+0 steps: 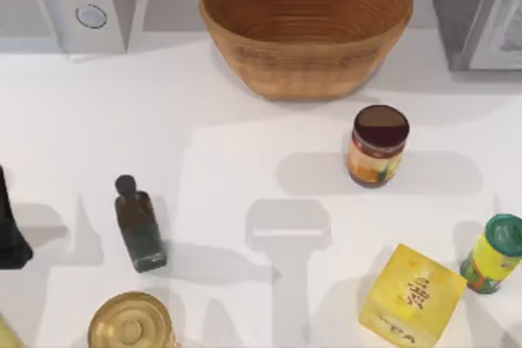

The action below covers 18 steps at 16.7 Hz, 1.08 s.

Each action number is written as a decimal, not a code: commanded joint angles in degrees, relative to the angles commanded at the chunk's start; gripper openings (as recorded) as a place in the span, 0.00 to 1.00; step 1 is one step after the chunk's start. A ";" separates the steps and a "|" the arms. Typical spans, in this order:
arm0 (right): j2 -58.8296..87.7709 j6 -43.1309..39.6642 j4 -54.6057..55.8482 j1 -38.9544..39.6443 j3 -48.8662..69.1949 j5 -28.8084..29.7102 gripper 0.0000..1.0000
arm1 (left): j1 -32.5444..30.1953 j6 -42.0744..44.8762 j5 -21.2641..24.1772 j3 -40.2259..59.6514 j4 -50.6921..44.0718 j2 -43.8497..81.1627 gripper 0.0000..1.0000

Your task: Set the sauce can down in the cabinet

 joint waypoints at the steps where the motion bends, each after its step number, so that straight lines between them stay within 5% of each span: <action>1: 0.00 0.00 0.00 0.00 0.00 0.00 1.00 | 0.00 0.00 0.00 0.00 0.00 0.00 1.00; 8: 9.84 -6.65 -5.24 0.87 2.28 -6.24 1.00 | 0.00 0.00 0.00 0.00 0.00 0.00 1.00; 18: 47.71 -35.21 -17.68 0.83 26.20 -30.76 1.00 | 0.00 0.00 0.00 0.00 0.00 0.00 1.00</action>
